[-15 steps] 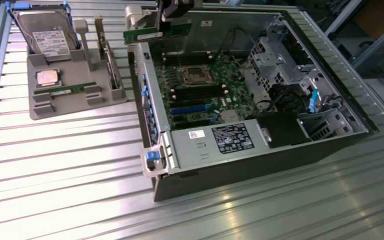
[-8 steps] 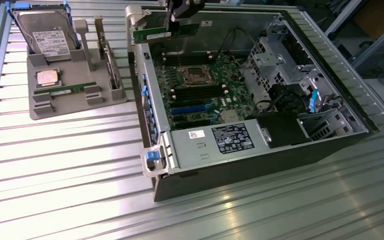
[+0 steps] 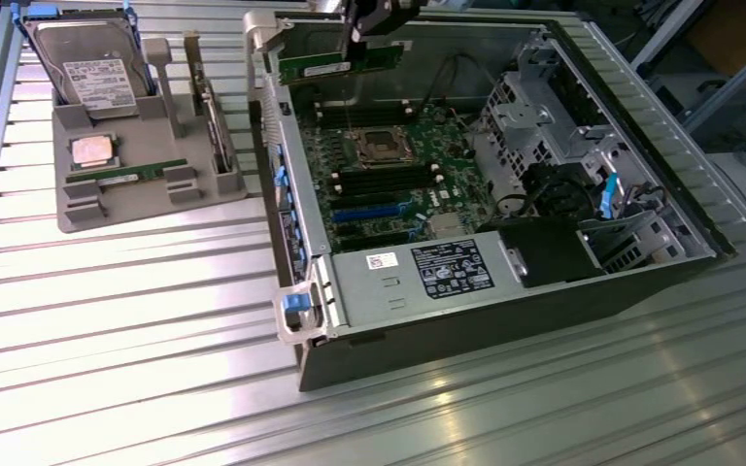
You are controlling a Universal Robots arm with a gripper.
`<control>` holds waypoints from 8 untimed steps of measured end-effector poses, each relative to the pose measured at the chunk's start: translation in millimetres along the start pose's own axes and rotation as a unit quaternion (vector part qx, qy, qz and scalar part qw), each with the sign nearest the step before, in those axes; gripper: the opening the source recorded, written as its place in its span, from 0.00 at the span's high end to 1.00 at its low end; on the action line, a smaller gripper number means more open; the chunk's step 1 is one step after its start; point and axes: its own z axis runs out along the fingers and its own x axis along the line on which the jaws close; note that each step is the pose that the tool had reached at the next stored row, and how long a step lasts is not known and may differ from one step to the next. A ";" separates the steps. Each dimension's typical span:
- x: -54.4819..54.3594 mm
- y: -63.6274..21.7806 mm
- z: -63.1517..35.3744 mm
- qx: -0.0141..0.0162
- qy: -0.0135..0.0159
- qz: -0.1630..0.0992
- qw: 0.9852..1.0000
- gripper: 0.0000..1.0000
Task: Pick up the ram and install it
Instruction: 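Pick up the ram and move it above insertion slot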
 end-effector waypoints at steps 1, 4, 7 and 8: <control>0.6 -3.5 -0.2 0.000 0.000 0.000 1.000 0.87; 2.1 -12.1 -0.6 0.000 0.000 0.000 1.000 0.87; 2.9 -16.9 -0.8 0.000 0.000 0.000 1.000 0.87; 3.3 -19.2 -0.9 0.000 0.000 0.000 1.000 0.87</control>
